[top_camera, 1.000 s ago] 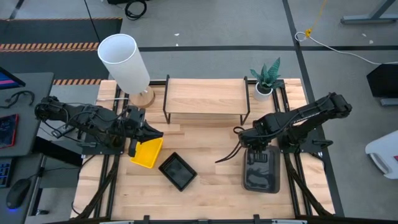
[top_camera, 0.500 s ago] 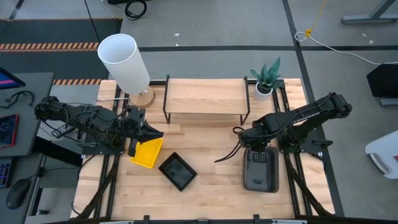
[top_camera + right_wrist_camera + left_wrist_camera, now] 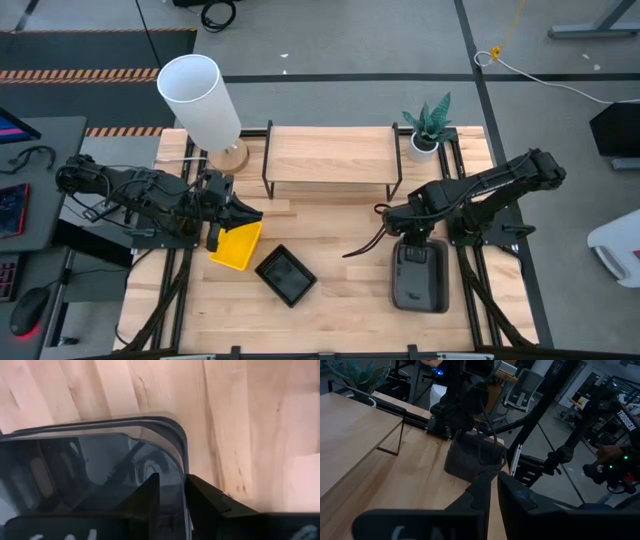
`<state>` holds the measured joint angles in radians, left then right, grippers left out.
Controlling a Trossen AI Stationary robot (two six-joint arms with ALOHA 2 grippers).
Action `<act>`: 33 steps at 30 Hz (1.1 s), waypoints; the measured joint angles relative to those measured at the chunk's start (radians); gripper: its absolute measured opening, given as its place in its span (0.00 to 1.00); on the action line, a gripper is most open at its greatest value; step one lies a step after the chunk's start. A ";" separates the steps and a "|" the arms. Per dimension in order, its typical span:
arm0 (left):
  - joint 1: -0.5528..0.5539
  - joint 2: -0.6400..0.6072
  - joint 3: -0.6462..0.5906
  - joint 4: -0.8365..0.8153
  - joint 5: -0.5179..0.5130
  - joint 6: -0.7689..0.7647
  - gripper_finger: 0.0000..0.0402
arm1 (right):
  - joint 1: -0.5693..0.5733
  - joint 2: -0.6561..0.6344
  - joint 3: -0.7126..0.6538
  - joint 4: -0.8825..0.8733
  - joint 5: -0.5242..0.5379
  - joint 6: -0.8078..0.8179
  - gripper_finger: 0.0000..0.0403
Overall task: Stack baskets on shelf by color
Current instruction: Stack the left transparent black bin on the transparent black bin on the table, then put the stacked transparent black bins on the shelf
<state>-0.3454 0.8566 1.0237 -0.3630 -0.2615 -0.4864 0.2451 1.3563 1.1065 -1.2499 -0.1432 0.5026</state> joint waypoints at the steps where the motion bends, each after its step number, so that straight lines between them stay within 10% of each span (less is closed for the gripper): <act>1: 0.000 0.000 0.000 0.000 0.000 0.000 0.10 | 0.000 0.000 0.000 0.000 -0.007 0.003 0.25; 33: 0.000 0.000 0.000 0.000 -0.005 -0.261 0.08 | -0.051 0.001 0.036 0.113 0.072 0.105 0.25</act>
<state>-0.3454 0.8570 1.0237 -0.3634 -0.2665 -0.7473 0.1940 1.3571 1.1427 -1.1365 -0.0709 0.6076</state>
